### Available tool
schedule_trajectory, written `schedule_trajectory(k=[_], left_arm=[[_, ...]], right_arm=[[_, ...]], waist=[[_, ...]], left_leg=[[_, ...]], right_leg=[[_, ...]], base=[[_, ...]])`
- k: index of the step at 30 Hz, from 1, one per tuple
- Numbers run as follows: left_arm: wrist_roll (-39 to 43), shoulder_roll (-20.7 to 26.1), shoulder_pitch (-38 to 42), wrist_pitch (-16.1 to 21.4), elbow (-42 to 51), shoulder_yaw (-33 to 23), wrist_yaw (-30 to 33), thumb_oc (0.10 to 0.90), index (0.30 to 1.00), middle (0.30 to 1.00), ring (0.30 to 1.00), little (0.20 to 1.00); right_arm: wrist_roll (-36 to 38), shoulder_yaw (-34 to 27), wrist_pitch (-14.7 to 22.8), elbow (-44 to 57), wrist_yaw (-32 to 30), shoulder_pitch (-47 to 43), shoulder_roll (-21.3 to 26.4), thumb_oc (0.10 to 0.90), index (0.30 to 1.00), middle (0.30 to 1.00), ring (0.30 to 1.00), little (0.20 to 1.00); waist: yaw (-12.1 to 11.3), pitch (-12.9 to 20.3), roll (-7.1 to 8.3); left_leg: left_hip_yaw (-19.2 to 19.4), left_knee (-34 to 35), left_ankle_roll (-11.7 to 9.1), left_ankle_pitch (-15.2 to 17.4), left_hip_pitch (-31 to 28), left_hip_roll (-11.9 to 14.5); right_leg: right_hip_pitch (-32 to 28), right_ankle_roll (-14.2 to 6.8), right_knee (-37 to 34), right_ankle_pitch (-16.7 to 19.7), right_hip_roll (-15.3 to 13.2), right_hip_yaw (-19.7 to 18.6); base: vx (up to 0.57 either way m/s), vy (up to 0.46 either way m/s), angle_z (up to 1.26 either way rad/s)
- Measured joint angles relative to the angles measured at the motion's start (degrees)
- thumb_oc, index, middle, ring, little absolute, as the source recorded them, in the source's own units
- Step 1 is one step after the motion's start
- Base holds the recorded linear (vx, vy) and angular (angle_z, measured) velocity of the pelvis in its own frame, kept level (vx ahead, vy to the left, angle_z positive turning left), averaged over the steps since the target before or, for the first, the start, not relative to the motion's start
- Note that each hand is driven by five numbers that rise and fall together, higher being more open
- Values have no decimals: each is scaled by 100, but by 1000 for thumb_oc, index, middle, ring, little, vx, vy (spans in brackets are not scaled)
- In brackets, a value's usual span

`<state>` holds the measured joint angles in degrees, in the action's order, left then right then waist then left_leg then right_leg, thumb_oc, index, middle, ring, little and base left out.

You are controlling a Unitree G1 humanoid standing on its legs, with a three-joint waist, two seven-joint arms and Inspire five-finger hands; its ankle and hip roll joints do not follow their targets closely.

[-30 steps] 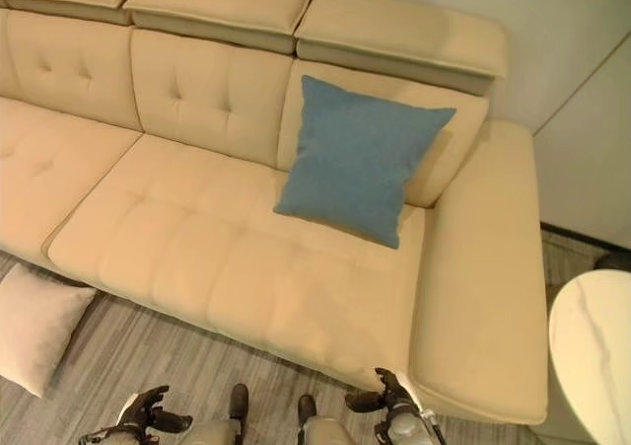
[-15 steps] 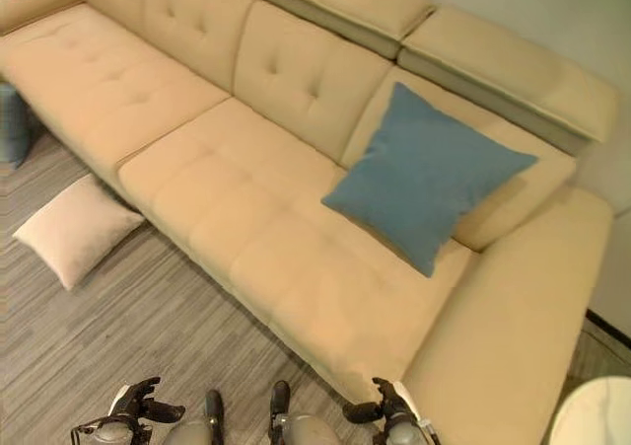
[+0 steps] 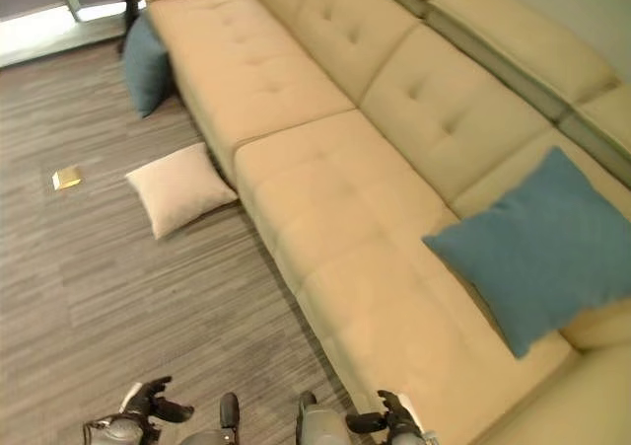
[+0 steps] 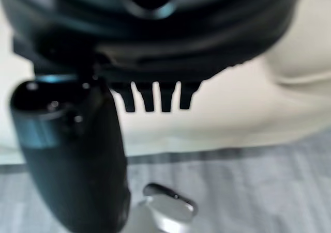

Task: Pick up all the scattered cushions and arrange them neatly on the sofa.

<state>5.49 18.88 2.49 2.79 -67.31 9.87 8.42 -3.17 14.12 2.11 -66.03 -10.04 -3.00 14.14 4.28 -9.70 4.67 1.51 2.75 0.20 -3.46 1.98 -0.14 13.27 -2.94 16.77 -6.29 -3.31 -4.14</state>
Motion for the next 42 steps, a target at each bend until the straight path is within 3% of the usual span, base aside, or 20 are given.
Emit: schedule_trajectory(k=[3,7,10,12,15,18,19,20,21,23,26,27,28,30,32,34,35,38,40,42], left_arm=[[8,-35,-4,-6,87,17,-37,800,900,900,900,900],[335,-259,122,108,28,-210,-64,800,900,900,900,900],[608,-371,126,60,-39,-385,-45,800,900,900,900,900],[728,-361,-11,41,-185,-562,-27,800,900,900,900,900],[796,-307,-44,-37,-406,-721,27,800,900,900,900,900],[795,-377,-286,-122,-476,-769,-11,800,900,900,900,900],[790,-411,-345,-200,-520,-767,-33,800,900,900,900,900],[789,-428,-392,-190,-499,-762,-24,800,900,900,900,900],[770,-420,-379,-196,-455,-760,-14,800,900,900,900,900],[771,-392,-409,-183,-376,-675,-17,800,900,900,900,900],[773,-182,-137,-130,-125,-604,0,800,900,900,900,900],[781,-173,-17,-121,-103,-554,25,800,900,900,900,900],[786,-181,77,-111,47,-552,18,800,900,900,900,900],[784,-207,163,-8,95,-550,9,800,900,900,900,900],[784,-217,222,-4,88,-544,8,800,900,900,900,900],[783,-225,325,-18,-17,-564,13,800,900,900,900,900],[782,-249,353,-62,-194,-555,-5,800,900,900,900,900],[735,-370,59,-73,-199,-545,-19,800,900,900,900,900],[652,-486,-159,-71,-180,-539,-33,800,900,900,900,900],[613,-507,-225,-70,-183,-552,-29,800,900,900,900,900]], right_arm=[[49,-4,5,-9,-10,-139,9,800,900,900,900,900],[250,-119,-2,-53,-18,-333,-22,800,900,900,900,900],[334,-140,-14,-90,-39,-412,17,800,900,900,900,900],[348,-176,-10,-67,-51,-394,-3,800,900,900,900,900],[348,-179,-134,-102,-63,-247,-3,800,900,900,900,900],[342,-235,-169,-119,-78,-142,2,800,900,900,900,900],[331,-231,-180,-134,-80,32,3,800,900,900,900,900],[326,-225,-190,-131,-75,141,0,800,900,900,900,900],[313,-169,-217,-115,-77,171,-51,800,900,900,900,900],[322,-115,-236,-40,-78,182,-78,800,900,900,900,900],[212,15,-222,183,-146,43,-82,800,900,900,900,900],[195,15,-183,234,-158,-37,-53,800,900,900,900,900],[163,71,-176,404,-149,-111,19,800,900,900,900,900],[125,176,-153,499,-139,-177,18,800,900,900,900,900],[124,249,-152,575,-131,-201,1,800,900,900,900,900],[122,340,-151,615,-107,-256,-2,800,900,900,900,900],[121,344,-158,570,-58,-240,-12,800,900,900,900,900],[118,297,-245,277,-11,-35,8,800,900,900,900,900],[119,141,-270,134,-10,156,14,800,900,900,900,900],[118,48,-284,105,4,337,-2,800,900,900,900,900]], waist=[[-25,-11,-204],[-59,-152,-171],[-206,-333,-74],[-222,-398,50],[-247,-459,146],[-344,-430,96],[-338,-367,107],[-341,-329,91],[-271,-265,162],[-191,-202,104],[-157,-122,177],[-117,-144,111],[-44,-168,-52],[-24,-172,-151],[11,-161,-132],[-14,-150,-142],[86,-136,-38],[126,-156,-39],[154,-84,-240],[109,-62,-255]], left_leg=[[-398,-263,-45,33,224,40],[-425,-1159,-149,-16,795,-37],[129,-1321,-304,-97,972,61],[739,-1283,-95,136,1044,230],[1132,-939,-160,75,1357,471],[1157,-622,-133,68,1205,509],[1106,-632,36,54,950,318],[1077,-532,79,-287,831,322],[1078,-424,226,-179,638,60],[1032,-185,337,-306,326,-28],[930,-256,742,217,5,-359],[879,-223,694,181,-116,-363],[787,-62,718,235,-377,-320],[751,120,625,290,-706,-295],[689,159,517,398,-877,-323],[509,108,461,582,-889,-310],[363,95,417,636,-955,-359],[-66,134,350,1059,-1487,-412],[-305,-90,292,1317,-1598,-218],[-357,-779,28,1397,-1501,-139]], right_leg=[[-331,-2,-309,7,9,461],[-606,77,-323,-122,-88,969],[-861,360,-553,-225,-131,1268],[-1134,476,-859,-200,-123,1500],[-1426,487,-1197,-173,-117,1813],[-1744,273,-1321,-297,-129,1849],[-1983,7,-1208,-424,-253,1997],[-1995,-54,-982,-514,-299,1962],[-1738,-188,-120,-606,-568,1928],[-1073,-126,1495,-679,-898,1751],[-56,-185,2739,-734,-1096,1116],[139,-175,2818,-732,-1035,1166],[405,-147,2562,-704,-696,1123],[592,-104,1873,-639,-326,1098],[777,32,1361,-525,-91,1159],[900,-114,536,-305,281,837],[958,-101,-287,103,398,785],[676,216,-549,673,282,1221],[562,293,-211,728,357,1296],[273,426,-244,697,463,1349]], base=[[-14,-50,72],[13,-30,113],[206,19,74],[310,59,61],[362,151,68],[417,256,11],[334,304,14],[285,353,24],[225,243,18],[258,264,22],[238,152,16],[329,60,30],[330,30,33],[349,-7,28],[377,-33,20],[301,-32,33],[334,-51,74],[437,-121,70],[326,-127,89],[353,-186,77]])
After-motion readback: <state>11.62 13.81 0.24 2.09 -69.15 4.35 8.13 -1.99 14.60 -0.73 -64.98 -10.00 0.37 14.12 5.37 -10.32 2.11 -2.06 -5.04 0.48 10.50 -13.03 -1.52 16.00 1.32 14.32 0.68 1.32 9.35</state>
